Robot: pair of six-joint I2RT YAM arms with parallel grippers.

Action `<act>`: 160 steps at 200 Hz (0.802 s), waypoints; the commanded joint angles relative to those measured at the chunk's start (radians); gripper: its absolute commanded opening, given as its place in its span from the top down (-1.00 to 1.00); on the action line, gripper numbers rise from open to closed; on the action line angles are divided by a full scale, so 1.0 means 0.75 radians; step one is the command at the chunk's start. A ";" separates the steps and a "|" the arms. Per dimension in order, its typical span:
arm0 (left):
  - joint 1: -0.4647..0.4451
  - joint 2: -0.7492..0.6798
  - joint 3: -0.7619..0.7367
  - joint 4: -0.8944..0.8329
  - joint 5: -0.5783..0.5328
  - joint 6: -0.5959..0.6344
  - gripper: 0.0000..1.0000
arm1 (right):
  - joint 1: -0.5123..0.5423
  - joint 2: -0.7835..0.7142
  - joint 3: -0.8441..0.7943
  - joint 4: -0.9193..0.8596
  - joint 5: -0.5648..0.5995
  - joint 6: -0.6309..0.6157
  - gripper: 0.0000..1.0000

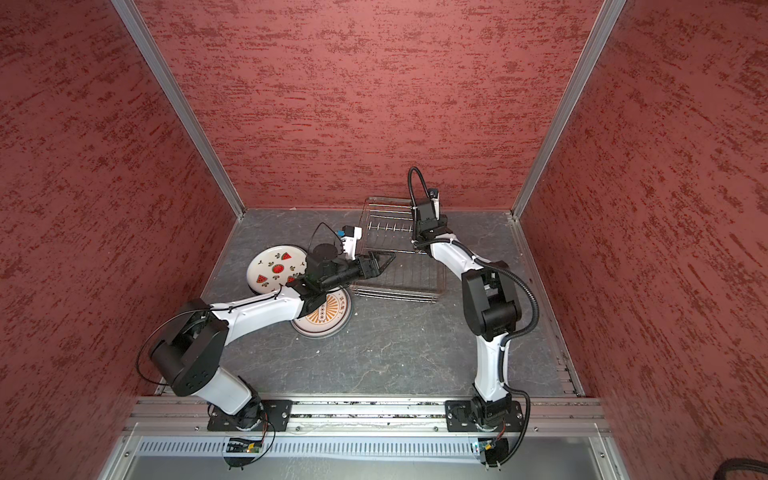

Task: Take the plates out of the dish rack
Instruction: 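Insert the right gripper over the last sunburst plate rim while left moves to the rack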

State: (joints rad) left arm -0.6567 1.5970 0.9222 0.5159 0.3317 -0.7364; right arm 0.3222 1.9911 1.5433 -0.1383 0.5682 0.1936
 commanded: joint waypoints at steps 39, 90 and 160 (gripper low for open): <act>0.002 -0.047 -0.015 0.023 -0.029 0.000 -0.99 | 0.022 -0.172 -0.085 0.097 0.132 -0.011 1.00; 0.006 -0.107 -0.058 0.010 -0.059 0.011 -0.99 | 0.066 -0.300 -0.184 0.178 0.213 -0.058 1.00; 0.017 -0.230 -0.152 0.025 -0.062 0.049 -0.99 | 0.122 -0.583 -0.380 0.236 0.253 -0.055 1.00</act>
State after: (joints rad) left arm -0.6529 1.4708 0.8356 0.5167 0.2863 -0.7273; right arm 0.4038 1.6585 1.3033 -0.0383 0.7441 0.1413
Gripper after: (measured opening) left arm 0.994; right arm 0.082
